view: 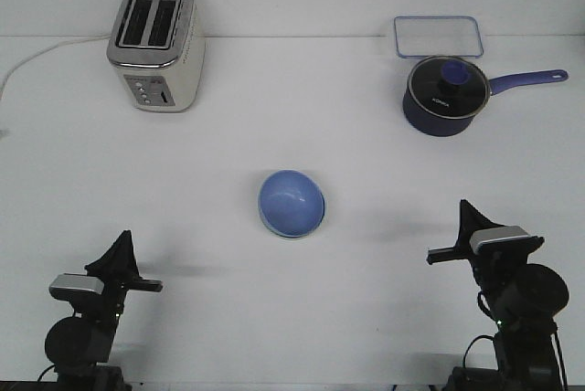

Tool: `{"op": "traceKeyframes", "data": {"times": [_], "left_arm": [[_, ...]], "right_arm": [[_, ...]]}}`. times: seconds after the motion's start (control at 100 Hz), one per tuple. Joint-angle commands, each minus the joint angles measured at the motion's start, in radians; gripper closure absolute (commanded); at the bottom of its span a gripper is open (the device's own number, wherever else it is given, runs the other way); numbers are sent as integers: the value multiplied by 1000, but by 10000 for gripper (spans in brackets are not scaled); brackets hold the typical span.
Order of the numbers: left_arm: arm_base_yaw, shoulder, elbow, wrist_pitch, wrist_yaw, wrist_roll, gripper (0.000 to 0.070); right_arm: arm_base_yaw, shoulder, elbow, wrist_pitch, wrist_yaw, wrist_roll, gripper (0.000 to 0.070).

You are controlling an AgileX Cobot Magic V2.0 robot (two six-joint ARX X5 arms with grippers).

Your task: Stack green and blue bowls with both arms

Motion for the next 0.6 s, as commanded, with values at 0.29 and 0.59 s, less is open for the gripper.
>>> {"op": "traceKeyframes", "data": {"times": [0.29,0.59], "left_arm": [[1,-2,-20,10,-2,8,690],[1,-2,-20,10,-2,8,690]], "right_arm": [[1,3,0,10,0,6,700],[1,-42,-6,8,4,5,700]]}}
